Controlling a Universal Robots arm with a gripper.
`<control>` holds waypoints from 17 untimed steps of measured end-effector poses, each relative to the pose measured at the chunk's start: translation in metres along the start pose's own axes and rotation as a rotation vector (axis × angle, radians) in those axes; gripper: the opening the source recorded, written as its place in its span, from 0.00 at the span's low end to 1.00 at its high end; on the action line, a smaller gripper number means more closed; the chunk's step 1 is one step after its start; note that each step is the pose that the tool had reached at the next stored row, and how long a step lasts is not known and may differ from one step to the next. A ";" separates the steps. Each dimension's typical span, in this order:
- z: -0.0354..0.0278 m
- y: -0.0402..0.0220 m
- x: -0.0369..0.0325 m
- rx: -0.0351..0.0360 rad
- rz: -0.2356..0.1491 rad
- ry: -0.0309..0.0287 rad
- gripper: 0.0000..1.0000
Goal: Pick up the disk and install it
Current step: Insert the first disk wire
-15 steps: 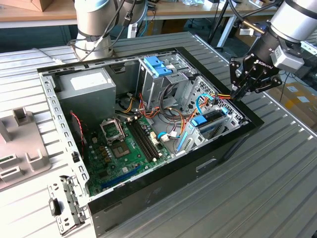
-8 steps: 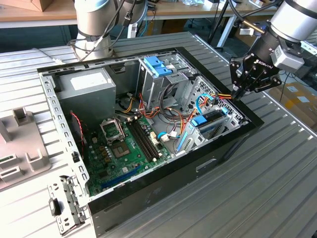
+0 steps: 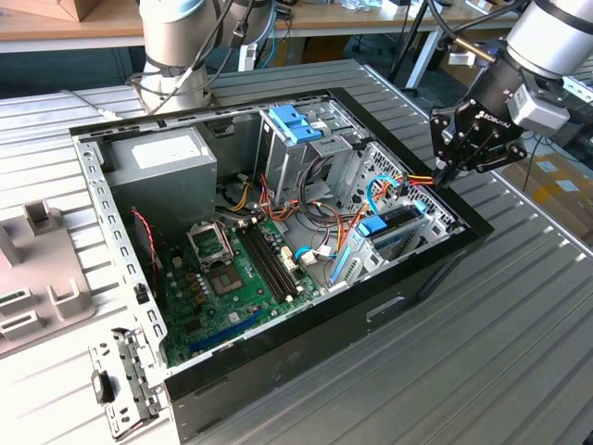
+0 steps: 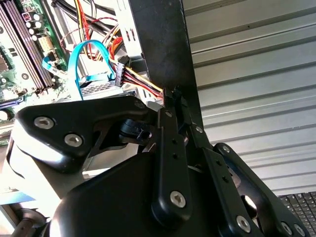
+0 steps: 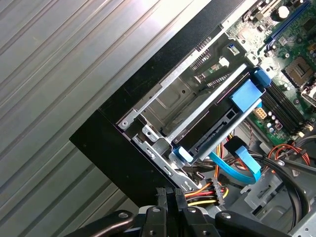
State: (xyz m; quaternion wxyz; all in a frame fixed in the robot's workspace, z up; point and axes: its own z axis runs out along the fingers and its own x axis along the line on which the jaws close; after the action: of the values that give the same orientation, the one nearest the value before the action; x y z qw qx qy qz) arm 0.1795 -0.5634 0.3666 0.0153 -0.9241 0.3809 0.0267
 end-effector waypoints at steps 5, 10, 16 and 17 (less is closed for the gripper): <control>-0.0039 0.0000 -0.0002 0.0004 0.000 -0.0003 0.18; -0.0045 0.0010 -0.0013 0.0016 0.000 -0.0014 0.18; -0.0042 0.0052 -0.0054 0.0020 0.000 -0.0020 0.18; -0.0040 0.0070 -0.0071 0.0022 0.000 -0.0021 0.18</control>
State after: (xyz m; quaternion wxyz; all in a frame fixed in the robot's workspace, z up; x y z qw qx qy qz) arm 0.1697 -0.5636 0.3710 0.0167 -0.9241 0.3808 0.0273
